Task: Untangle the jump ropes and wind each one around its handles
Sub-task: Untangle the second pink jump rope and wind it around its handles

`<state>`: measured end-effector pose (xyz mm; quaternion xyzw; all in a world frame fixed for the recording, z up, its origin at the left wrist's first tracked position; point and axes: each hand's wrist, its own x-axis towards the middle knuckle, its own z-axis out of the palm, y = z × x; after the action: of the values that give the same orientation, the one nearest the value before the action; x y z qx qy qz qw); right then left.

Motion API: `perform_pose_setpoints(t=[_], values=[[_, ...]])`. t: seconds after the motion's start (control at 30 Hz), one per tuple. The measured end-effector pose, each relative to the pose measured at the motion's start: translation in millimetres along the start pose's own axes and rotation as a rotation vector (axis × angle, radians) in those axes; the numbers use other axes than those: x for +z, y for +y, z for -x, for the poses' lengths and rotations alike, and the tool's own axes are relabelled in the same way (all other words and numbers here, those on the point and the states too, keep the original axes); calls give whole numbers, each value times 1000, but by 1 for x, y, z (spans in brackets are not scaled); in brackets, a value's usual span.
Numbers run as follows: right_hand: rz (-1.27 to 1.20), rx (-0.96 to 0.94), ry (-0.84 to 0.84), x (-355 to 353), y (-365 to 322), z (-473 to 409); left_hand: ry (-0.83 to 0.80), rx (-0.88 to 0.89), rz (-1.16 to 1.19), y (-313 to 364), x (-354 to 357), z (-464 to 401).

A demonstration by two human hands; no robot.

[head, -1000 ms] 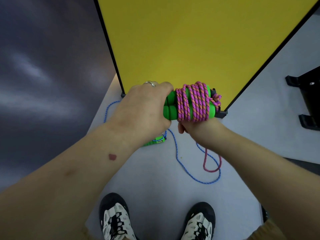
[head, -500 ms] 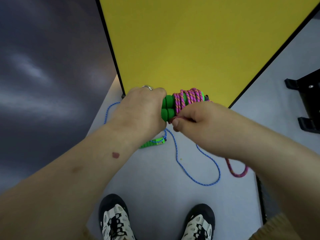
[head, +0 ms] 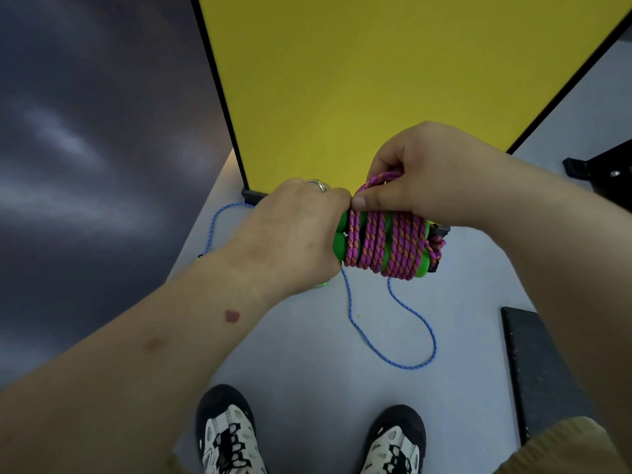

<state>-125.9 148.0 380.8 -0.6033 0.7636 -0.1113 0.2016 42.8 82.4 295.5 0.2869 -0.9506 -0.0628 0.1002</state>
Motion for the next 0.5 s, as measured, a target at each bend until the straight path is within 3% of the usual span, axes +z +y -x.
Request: perform_pose_setpoints(t=[0.27, 0.4, 0.5], values=[[-238, 64, -18, 10, 31, -11, -61, -42, 168, 3, -22, 3], [-522, 262, -241, 28, 56, -9, -118, -157, 429, 11, -33, 5], [-359, 276, -236, 51, 57, -2, -157, -269, 572, 14, -36, 5]])
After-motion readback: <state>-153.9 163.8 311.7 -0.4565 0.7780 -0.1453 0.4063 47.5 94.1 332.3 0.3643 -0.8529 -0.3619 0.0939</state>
